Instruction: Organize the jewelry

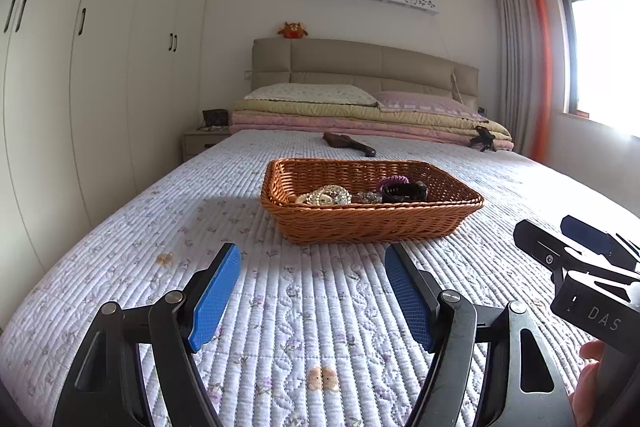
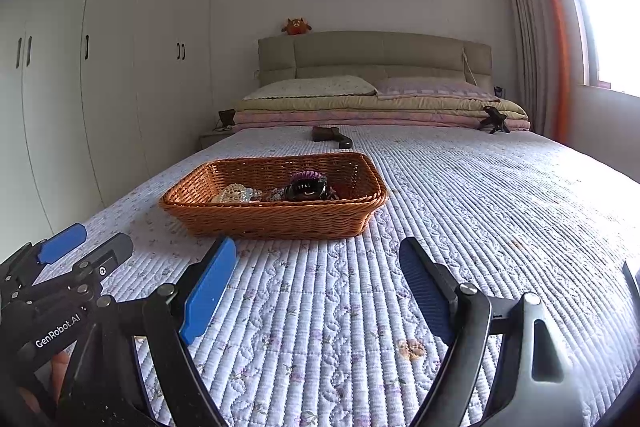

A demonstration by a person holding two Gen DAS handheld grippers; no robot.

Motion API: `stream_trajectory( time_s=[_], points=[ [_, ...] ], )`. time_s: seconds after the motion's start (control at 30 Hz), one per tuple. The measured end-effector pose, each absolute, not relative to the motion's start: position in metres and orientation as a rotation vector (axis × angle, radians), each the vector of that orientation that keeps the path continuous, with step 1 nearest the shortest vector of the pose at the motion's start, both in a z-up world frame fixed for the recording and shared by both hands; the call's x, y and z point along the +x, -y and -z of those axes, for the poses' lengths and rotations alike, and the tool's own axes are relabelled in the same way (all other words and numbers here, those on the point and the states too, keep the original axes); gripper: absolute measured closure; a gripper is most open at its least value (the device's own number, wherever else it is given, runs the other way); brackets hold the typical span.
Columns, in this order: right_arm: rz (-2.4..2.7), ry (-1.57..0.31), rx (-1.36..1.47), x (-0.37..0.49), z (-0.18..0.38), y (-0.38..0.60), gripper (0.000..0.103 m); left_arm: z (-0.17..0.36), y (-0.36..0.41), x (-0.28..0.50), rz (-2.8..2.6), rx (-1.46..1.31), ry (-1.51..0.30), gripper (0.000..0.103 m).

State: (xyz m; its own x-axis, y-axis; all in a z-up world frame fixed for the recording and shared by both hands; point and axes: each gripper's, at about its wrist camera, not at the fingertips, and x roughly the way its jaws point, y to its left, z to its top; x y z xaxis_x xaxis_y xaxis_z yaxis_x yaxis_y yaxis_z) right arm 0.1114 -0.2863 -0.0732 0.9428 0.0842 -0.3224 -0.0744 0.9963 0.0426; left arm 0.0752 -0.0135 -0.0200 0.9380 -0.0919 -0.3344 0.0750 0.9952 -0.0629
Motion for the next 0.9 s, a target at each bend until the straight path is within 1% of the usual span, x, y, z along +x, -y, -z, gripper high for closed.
stream_trajectory(
  time_s=[0.9],
  points=[
    [-0.088, -0.338, 0.037, 0.1113, 0.0738, 0.2893, 0.017, 0.0212, 0.0108, 0.0778, 0.024, -0.049, -0.352, 0.027]
  ],
)
